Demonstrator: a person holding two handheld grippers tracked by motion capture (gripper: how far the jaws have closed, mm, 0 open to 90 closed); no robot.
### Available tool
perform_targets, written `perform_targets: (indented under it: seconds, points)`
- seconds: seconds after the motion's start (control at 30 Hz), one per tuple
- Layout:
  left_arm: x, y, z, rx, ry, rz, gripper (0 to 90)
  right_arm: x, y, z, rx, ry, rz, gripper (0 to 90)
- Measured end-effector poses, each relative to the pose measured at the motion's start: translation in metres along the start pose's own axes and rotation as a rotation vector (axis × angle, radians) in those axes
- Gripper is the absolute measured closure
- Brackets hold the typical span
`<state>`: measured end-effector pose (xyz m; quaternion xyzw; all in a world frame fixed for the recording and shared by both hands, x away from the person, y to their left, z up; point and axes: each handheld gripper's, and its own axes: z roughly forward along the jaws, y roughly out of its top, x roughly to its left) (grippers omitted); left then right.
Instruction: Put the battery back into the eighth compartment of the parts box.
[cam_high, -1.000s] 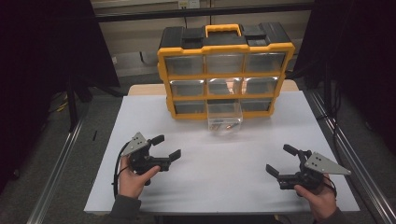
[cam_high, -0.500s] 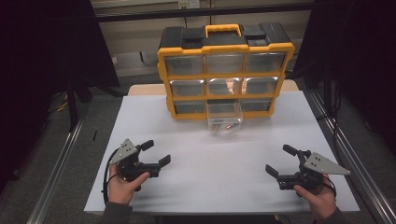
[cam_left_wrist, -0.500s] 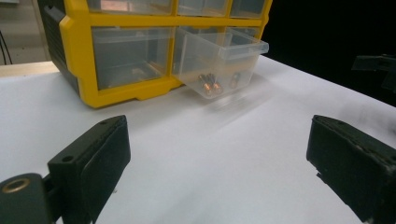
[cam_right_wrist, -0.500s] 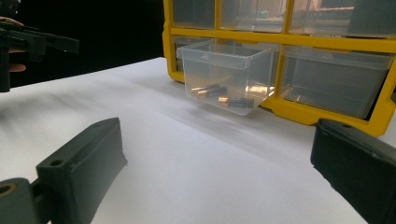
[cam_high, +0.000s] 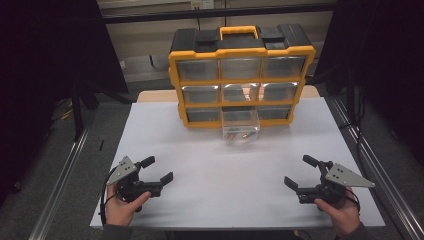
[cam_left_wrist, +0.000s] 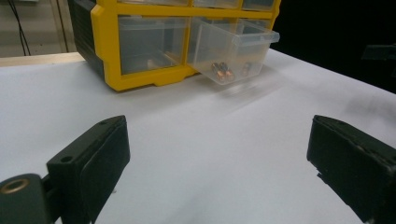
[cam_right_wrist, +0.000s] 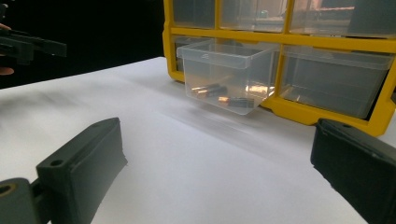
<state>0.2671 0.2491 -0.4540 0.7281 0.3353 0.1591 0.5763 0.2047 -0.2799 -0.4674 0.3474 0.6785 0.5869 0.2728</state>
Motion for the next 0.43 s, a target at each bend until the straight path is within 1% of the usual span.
perform_targets:
  seconds: [0.03, 0.07, 0.1, 0.13, 0.17, 0.23, 0.27, 0.3, 0.33, 0.37, 0.43]
  points:
    - [-0.0003, -0.0010, -0.0006, 0.001, 0.002, -0.001, 5.6, 0.0001, 0.0000, 0.0000, 0.000, 0.000, 0.000, 2.3]
    - [-0.0005, -0.0026, -0.0013, 0.003, 0.012, 0.005, 5.6, 0.0005, 0.0000, 0.0002, 0.000, -0.001, 0.004, 2.3]
    - [-0.0009, -0.0039, -0.0016, 0.001, 0.012, -0.003, 5.6, 0.0011, 0.0001, 0.0006, -0.004, -0.003, 0.013, 2.3]
    - [-0.0001, -0.0048, -0.0026, 0.008, 0.012, 0.006, 5.6, 0.0012, 0.0001, 0.0006, -0.002, 0.000, 0.011, 2.3]
    - [-0.0005, -0.0056, -0.0029, 0.006, 0.014, -0.003, 5.4, 0.0011, 0.0000, 0.0006, 0.000, 0.002, 0.008, 2.3]
    - [-0.0006, -0.0066, -0.0034, 0.008, 0.021, 0.003, 5.2, 0.0014, -0.0001, 0.0006, 0.007, -0.001, 0.009, 2.3]
    - [0.0010, -0.0071, -0.0038, 0.016, -0.004, 0.009, 5.2, 0.0014, -0.0002, 0.0007, 0.006, -0.001, 0.008, 2.3]
    - [0.0009, -0.0076, -0.0034, 0.008, -0.013, 0.001, 4.6, 0.0013, -0.0002, 0.0007, 0.004, -0.002, 0.006, 2.3]
    - [-0.0003, -0.0077, -0.0034, 0.008, 0.018, -0.002, 4.5, 0.0013, -0.0002, 0.0007, 0.005, -0.001, 0.006, 2.3]
    - [-0.0004, -0.0077, -0.0034, 0.009, 0.026, 0.004, 4.5, 0.0015, -0.0002, 0.0005, 0.009, -0.002, 0.009, 2.3]
    - [-0.0003, -0.0081, -0.0023, 0.015, 0.014, 0.005, 4.4, 0.0007, -0.0005, 0.0007, 0.009, -0.004, 0.003, 2.2]
